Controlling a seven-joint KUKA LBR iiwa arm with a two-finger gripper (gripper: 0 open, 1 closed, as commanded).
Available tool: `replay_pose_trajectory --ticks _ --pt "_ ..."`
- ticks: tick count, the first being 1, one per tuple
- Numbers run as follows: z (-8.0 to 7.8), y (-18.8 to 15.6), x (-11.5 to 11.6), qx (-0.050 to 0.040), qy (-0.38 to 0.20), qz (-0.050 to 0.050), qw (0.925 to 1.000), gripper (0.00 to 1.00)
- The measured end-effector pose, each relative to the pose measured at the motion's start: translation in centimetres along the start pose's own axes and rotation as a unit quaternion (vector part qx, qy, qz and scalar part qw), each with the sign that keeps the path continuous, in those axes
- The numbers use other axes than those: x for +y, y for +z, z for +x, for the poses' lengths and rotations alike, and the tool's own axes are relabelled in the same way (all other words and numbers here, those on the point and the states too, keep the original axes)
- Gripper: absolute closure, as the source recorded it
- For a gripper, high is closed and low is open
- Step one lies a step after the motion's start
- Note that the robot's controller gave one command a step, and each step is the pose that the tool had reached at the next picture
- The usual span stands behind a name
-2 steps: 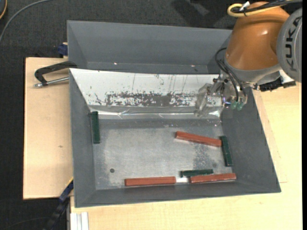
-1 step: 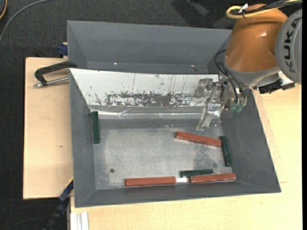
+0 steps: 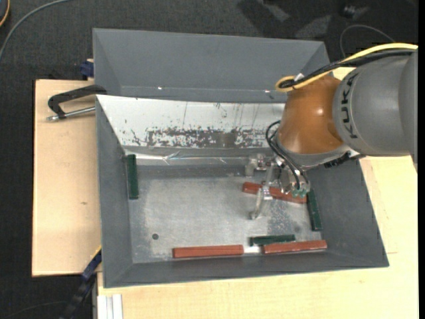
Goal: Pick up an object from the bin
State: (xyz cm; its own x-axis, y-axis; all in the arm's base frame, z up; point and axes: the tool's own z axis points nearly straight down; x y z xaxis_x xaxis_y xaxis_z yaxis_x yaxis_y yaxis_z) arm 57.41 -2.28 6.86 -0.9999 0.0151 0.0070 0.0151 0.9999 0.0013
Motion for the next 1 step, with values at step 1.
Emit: replay_pose_trajectory --ticks 1 --pt "-0.26 -0.46 -0.03 -0.0043 0.001 0.000 1.0000 1.00"
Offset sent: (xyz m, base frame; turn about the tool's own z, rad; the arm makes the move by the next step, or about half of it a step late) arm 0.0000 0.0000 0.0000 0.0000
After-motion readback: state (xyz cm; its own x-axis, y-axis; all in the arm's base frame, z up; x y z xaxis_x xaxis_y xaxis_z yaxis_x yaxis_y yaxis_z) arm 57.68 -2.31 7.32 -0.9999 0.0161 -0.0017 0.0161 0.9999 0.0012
